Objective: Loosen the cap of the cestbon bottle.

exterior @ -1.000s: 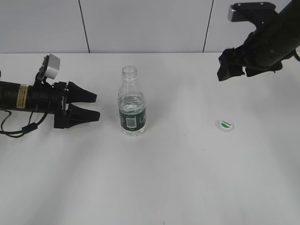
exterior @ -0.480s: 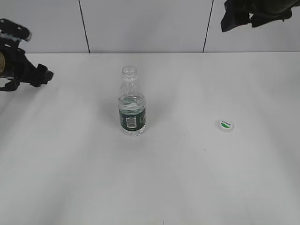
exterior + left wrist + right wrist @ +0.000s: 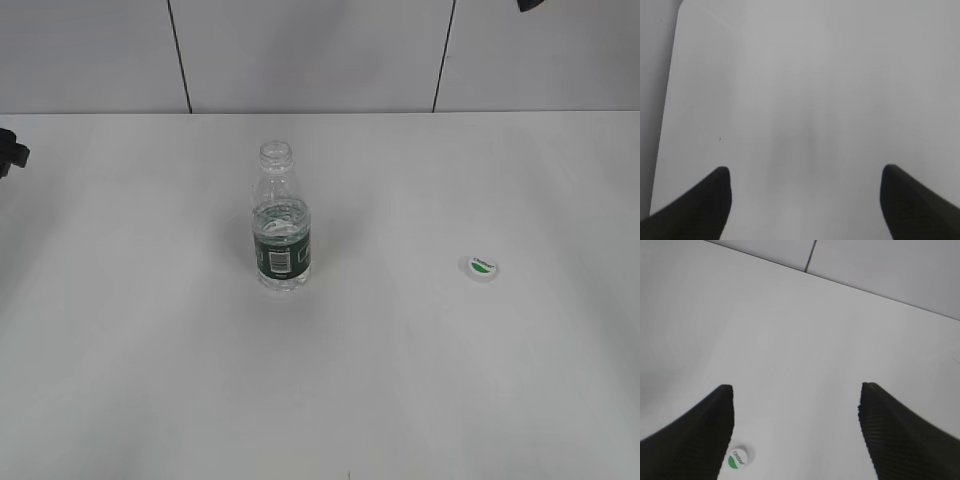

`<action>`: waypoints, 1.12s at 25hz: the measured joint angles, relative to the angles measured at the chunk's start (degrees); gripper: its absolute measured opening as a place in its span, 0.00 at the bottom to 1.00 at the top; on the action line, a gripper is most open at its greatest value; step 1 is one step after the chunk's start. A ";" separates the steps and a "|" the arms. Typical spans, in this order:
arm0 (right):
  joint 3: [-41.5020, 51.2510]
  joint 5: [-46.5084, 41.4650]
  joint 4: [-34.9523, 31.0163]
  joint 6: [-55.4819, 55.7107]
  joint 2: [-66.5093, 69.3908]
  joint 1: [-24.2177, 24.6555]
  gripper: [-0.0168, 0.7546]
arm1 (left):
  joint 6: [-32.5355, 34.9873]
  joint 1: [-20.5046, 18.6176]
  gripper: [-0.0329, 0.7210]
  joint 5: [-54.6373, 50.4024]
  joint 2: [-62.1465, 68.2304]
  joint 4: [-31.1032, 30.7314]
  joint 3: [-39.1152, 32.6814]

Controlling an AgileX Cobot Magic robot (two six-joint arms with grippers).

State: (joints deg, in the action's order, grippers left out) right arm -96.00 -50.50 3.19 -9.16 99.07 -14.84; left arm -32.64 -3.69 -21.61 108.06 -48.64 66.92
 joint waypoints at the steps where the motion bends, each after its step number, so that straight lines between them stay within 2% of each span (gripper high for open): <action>1: -0.59 -1.31 1.31 0.44 0.00 0.00 0.79 | 4.26 0.06 0.77 -0.95 -1.28 4.57 0.00; 6: -2.00 -7.90 4.43 1.46 0.00 0.49 0.79 | 19.87 0.18 0.77 -11.33 -5.92 21.70 0.96; 9: -2.00 -10.35 2.63 1.51 0.00 2.55 0.79 | 27.18 0.18 0.77 -20.28 -7.46 27.37 3.45; 11: -2.00 -11.37 0.35 1.56 0.00 5.60 0.79 | 30.10 0.18 0.77 -26.43 -7.87 29.71 5.90; 14: -2.00 -12.75 -3.19 1.50 0.00 10.48 0.79 | 33.00 0.18 0.77 -32.23 -8.40 32.81 8.53; 19: -2.00 -15.69 -3.19 1.01 0.00 15.99 0.79 | 37.38 0.18 0.77 -36.67 -10.27 40.36 9.76; 25: -2.00 -19.04 -5.26 -2.31 -1.02 17.22 0.79 | 39.40 0.18 0.77 -46.81 -12.59 44.57 9.82; 28: -1.52 -19.18 -8.28 -3.43 -3.04 17.22 0.79 | 39.40 0.18 0.77 -47.75 -15.24 45.47 9.82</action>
State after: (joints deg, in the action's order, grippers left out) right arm -97.52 -69.68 -5.10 -12.59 96.03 2.38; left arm 6.75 -3.51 -69.35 92.82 -3.17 76.73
